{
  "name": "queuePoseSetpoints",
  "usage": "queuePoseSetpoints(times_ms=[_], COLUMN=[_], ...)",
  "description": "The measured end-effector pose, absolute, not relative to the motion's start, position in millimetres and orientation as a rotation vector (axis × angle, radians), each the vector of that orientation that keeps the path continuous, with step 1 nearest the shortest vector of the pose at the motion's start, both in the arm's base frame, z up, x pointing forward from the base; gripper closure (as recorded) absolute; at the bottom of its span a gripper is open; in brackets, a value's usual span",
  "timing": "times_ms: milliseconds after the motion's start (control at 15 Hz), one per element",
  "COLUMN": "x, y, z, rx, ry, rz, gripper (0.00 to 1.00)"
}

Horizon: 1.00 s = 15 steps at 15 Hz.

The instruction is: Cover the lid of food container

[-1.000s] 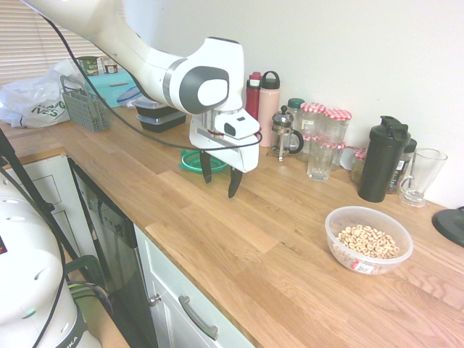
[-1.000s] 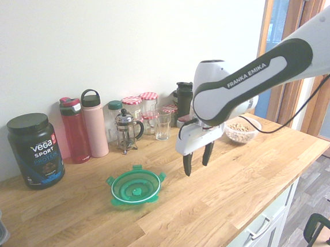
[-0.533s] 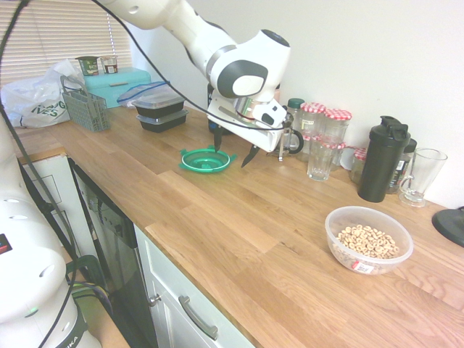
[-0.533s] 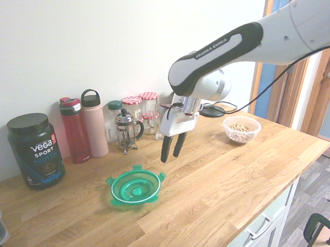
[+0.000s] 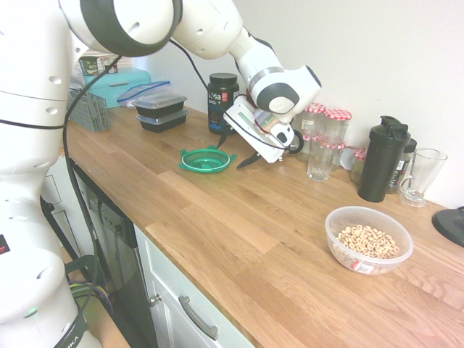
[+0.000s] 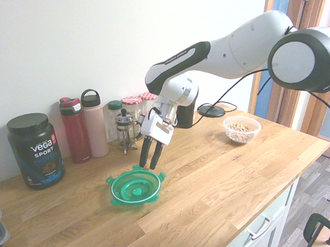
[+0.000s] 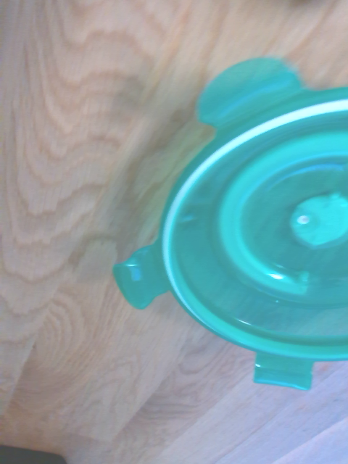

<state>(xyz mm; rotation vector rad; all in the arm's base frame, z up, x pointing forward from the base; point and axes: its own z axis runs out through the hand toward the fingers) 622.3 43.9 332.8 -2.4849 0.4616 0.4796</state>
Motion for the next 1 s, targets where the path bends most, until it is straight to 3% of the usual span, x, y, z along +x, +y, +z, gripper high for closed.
queuePoseSetpoints(times_ms=[867,933,1000], x=[619.8,617.8,616.1], y=[57.7,60.1,62.5], z=[317.8,317.3,317.2], rx=[-2.498,-2.496,-2.496], ry=[0.524,0.543,0.552], rz=[0.585,0.600,0.607], gripper=[0.00,1.00,1.00])
